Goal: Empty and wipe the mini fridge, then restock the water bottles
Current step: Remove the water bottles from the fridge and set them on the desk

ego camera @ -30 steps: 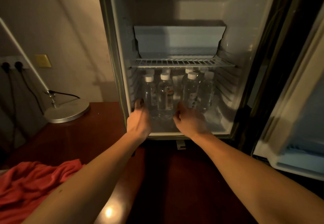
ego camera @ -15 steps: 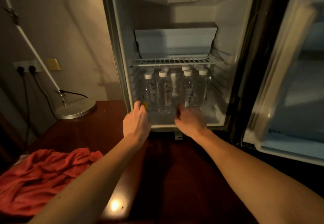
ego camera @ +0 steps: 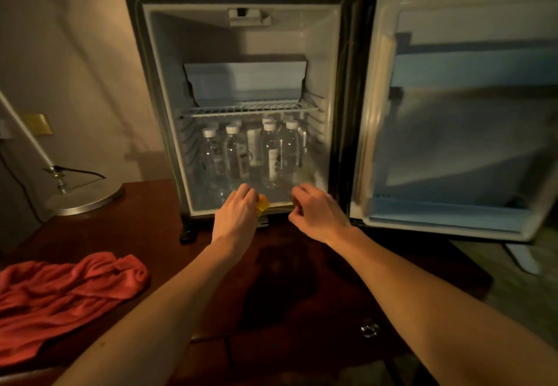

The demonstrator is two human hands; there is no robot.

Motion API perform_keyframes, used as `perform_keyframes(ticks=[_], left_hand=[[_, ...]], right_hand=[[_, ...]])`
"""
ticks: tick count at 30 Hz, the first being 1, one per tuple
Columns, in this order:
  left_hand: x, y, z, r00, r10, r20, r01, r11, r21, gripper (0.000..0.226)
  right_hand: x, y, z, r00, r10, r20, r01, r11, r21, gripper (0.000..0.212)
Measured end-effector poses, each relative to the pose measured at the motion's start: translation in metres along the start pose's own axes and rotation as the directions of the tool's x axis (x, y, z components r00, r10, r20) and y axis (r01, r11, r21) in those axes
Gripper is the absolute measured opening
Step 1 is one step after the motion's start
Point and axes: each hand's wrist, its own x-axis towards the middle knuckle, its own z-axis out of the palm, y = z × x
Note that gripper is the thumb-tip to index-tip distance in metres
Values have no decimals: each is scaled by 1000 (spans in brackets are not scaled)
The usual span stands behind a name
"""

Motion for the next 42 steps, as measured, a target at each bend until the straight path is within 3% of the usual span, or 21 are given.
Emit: perform_keyframes(ticks=[9, 18, 24, 30, 35, 42], left_hand=[[-4, 68, 19, 973, 231, 3, -229, 968, -107, 25], [-14, 155, 23, 929, 371, -8, -358, 891, -280, 32], [-20, 232, 35, 886, 464, -17, -439, 824, -358, 9], [-41, 321, 63, 831, 556, 17, -494, 751, -439, 5], [-67, 396, 101, 734, 670, 109, -549, 680, -486, 4], [-114, 497, 158, 569, 806, 165, -592, 540, -599, 14]], right_hand=[[-70, 34, -52, 998, 9, -63, -12, 998, -57, 16], [-143, 76, -112, 979, 77, -186, -123, 961, -247, 11], [-212, 114, -151, 935, 234, -265, -294, 931, -217, 13], [-298, 157, -188, 840, 440, -317, -501, 854, -142, 10], [-377, 189, -205, 742, 579, -337, -646, 753, -129, 10], [-489, 229, -219, 523, 788, -325, -851, 508, -135, 12]])
